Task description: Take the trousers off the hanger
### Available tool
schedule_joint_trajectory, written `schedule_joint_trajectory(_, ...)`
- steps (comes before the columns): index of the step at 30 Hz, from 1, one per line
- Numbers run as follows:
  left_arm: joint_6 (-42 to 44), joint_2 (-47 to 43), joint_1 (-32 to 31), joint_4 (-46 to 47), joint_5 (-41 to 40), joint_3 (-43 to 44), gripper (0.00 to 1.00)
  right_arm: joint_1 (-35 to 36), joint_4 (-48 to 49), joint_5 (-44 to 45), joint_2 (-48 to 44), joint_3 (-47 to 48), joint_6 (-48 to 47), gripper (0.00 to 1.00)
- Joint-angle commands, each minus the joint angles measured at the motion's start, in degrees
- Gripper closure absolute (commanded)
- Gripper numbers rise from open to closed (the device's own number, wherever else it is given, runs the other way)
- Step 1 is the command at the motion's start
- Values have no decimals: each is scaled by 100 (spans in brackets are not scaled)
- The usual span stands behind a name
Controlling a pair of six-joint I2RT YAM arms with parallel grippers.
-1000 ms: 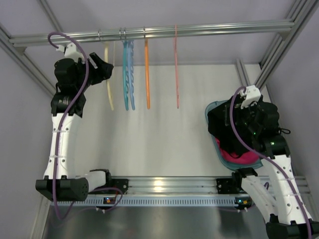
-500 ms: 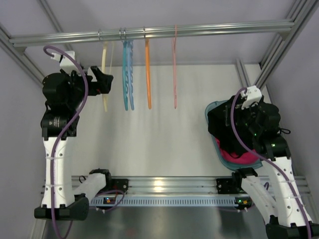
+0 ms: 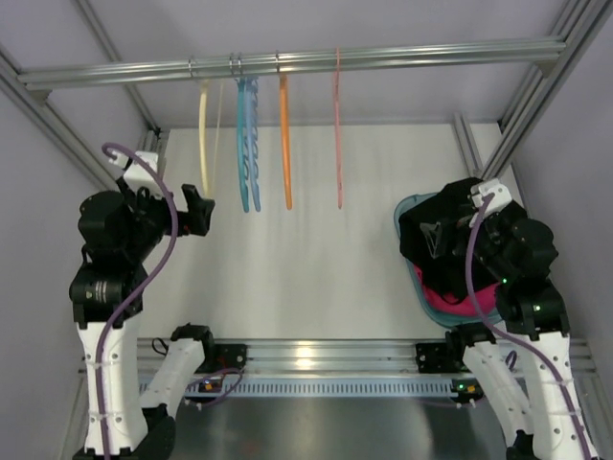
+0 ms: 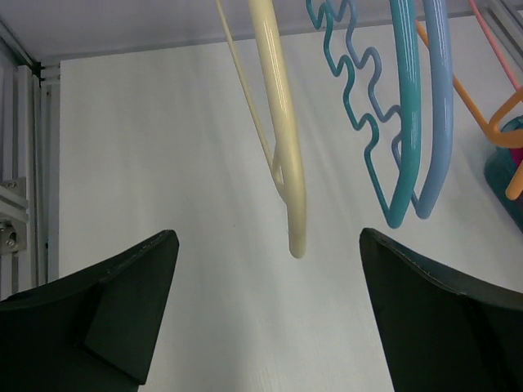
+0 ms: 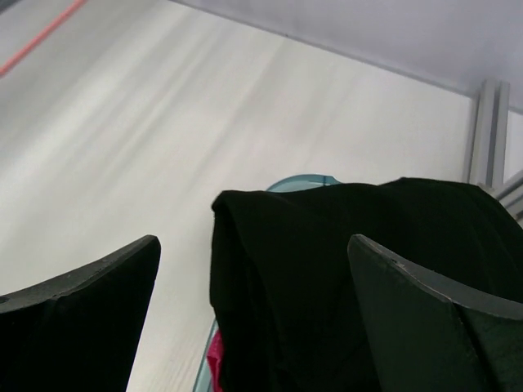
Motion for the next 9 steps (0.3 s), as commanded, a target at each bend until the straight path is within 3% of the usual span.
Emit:
schedule_joint_trajectory(1,384,-361,-7,-202,-138,-123,1,-70,-216,-657,-364,108,209,0)
schedule_joint_trajectory(9,420,-836,-7,-263,-138,-247,1,-79,-393,-808,-989,-7,270,1)
